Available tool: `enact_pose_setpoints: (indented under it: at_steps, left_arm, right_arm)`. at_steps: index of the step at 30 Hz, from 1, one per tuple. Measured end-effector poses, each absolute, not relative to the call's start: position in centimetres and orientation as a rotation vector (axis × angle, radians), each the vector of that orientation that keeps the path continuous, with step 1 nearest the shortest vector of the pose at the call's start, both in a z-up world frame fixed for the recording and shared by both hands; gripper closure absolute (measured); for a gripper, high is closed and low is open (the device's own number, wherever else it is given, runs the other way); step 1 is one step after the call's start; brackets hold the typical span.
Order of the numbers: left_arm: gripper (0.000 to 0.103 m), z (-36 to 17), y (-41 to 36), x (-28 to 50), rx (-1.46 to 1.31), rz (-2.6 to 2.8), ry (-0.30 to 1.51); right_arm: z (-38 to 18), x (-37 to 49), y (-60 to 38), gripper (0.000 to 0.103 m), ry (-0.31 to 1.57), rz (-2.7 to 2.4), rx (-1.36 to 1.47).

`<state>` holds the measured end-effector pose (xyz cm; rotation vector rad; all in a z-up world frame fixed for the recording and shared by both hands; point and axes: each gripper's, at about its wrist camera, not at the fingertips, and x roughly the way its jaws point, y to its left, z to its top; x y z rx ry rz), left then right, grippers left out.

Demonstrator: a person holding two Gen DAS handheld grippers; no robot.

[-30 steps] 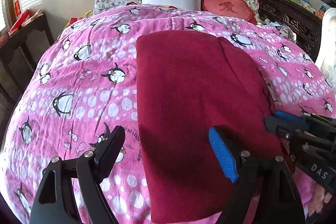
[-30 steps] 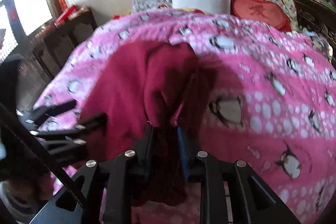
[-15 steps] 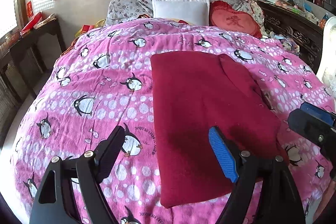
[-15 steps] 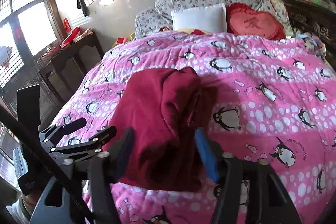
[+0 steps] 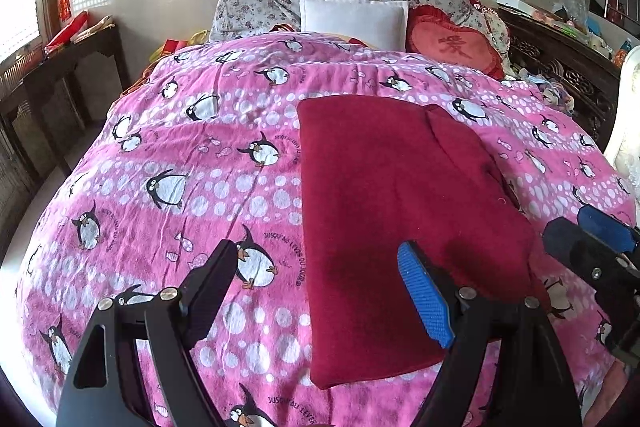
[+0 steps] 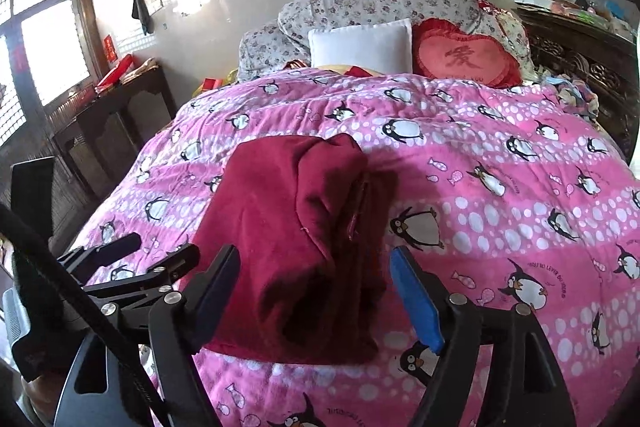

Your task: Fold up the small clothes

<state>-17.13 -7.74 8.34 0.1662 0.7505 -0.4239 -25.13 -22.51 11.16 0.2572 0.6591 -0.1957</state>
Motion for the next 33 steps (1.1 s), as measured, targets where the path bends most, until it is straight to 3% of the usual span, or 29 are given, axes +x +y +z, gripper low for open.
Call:
enact_pose_setpoints:
  at_steps: [33]
  left_arm:
    - [0.021,8.4,-7.7,-17.0,0.171,-0.405,0.730]
  right_arm:
    - [9.8,-24.3,-22.9,0.016,0.694,-0.205,0.281]
